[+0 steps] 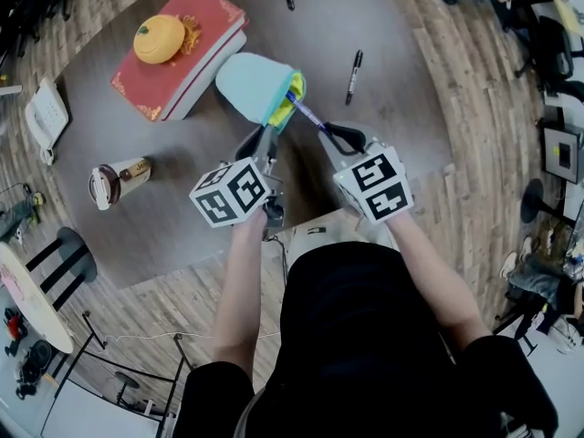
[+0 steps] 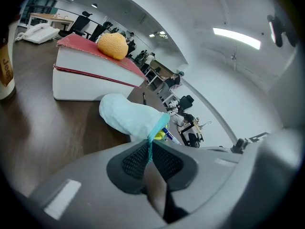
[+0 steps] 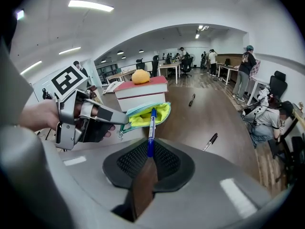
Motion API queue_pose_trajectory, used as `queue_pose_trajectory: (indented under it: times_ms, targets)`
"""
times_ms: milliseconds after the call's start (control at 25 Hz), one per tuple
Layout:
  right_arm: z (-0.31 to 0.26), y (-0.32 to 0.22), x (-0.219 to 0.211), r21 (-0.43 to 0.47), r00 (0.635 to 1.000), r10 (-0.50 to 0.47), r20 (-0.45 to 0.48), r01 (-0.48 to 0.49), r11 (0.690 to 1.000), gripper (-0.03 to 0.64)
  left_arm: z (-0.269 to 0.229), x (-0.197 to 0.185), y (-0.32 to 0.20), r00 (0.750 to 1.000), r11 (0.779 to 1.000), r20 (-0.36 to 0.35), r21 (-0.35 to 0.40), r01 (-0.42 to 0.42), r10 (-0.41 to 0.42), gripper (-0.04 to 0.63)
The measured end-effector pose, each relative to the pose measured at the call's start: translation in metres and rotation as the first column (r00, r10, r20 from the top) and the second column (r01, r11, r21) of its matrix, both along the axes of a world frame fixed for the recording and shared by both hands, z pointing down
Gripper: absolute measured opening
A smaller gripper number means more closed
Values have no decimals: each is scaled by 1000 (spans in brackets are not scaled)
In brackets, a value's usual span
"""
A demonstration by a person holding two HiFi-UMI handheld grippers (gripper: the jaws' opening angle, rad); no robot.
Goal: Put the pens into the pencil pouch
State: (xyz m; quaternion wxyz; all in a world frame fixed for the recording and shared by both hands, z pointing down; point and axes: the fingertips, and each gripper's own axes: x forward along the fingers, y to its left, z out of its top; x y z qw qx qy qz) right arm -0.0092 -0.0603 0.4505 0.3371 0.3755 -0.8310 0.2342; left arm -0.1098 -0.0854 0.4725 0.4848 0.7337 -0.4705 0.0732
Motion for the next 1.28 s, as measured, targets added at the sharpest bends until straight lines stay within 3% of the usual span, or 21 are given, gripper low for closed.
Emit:
queue_pose_trajectory:
  times_ms: [1280]
  targets:
    - [19,-33,-25,2,998,-51,-22,51,999,44,9,22,31,998,998,-45,-36,-47,46,25]
